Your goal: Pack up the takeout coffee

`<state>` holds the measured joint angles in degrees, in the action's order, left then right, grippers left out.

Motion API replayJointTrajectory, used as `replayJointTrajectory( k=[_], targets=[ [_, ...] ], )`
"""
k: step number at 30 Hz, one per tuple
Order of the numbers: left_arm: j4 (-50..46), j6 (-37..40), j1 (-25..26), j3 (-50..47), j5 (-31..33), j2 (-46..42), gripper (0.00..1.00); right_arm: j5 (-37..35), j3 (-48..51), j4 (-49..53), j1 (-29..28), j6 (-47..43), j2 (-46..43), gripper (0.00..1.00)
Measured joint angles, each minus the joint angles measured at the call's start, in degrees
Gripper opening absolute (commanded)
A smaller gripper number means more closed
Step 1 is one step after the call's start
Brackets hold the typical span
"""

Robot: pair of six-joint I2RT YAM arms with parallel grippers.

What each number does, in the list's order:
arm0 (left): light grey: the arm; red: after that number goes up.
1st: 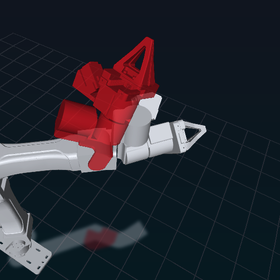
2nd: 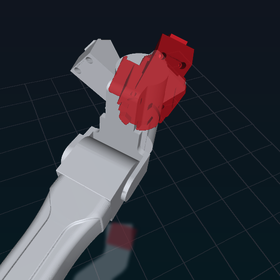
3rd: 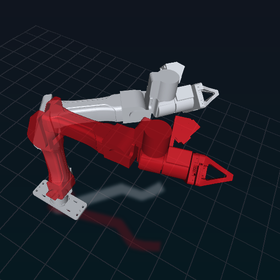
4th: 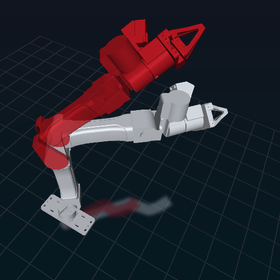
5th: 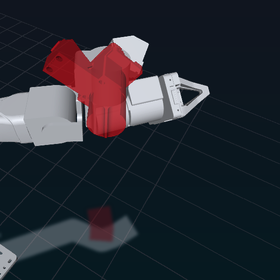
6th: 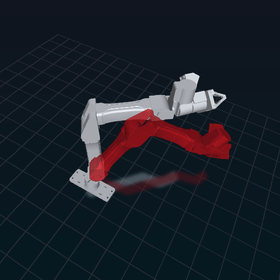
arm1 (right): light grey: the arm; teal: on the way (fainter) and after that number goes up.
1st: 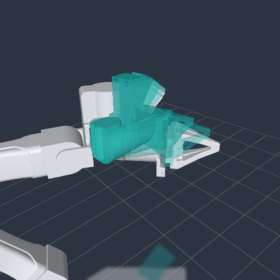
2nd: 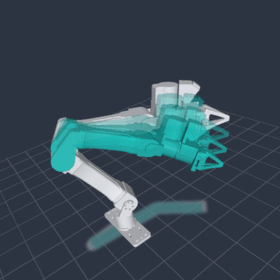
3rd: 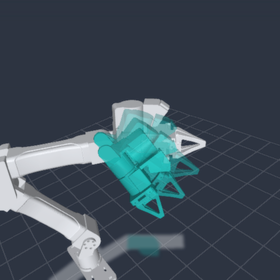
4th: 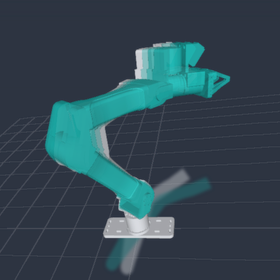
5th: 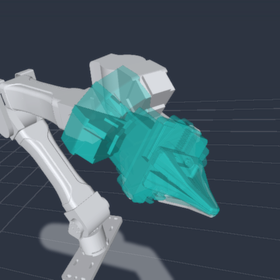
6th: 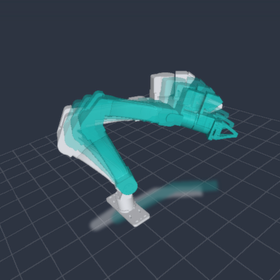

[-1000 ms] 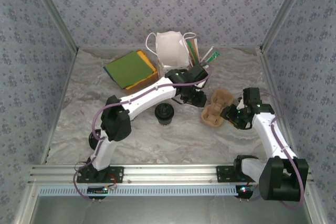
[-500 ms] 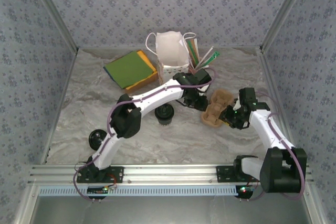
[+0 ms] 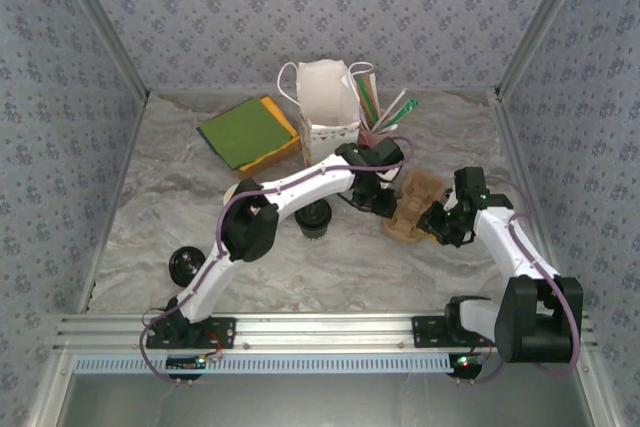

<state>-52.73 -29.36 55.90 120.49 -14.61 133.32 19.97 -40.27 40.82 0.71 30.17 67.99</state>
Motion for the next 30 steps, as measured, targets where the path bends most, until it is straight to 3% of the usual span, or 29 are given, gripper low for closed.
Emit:
replayJointTrajectory(
  k=[30],
  targets=[
    [1.33,-0.04,0.0,0.57,-4.35,1.29,0.3,0.02,0.11,-0.83,-0.5,-0.02,0.92,0.23]
  ],
)
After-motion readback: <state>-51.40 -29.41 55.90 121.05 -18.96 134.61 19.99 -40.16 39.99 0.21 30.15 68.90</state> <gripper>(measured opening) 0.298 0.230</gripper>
